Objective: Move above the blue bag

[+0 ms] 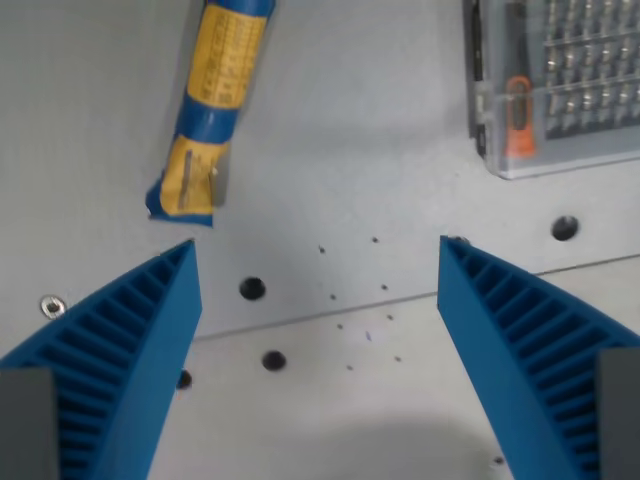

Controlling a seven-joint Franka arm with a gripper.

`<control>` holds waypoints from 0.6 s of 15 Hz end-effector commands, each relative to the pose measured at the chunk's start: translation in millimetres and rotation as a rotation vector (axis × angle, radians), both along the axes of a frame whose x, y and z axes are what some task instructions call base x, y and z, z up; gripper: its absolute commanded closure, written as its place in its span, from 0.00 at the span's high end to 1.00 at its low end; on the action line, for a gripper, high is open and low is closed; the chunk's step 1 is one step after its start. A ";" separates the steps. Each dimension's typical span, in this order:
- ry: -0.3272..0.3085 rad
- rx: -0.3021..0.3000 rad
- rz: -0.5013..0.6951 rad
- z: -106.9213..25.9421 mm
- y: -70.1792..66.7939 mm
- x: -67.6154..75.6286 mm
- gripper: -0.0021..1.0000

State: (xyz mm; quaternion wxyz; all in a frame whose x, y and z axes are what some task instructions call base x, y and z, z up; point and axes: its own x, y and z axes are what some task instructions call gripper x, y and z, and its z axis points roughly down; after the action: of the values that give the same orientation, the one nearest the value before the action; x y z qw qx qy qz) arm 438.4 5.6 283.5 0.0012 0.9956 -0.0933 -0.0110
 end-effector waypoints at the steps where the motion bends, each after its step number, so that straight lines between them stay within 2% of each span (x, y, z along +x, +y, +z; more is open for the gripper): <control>1: -0.081 -0.011 -0.149 -13.2 8.1 -0.2 1.00; 9: -0.098 -0.003 -0.268 -52.4 21.2 10.3 1.00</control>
State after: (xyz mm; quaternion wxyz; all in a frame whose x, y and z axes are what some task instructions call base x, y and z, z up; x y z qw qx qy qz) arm 453.3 22.5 235.1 0.0006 0.9881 -0.1531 -0.0111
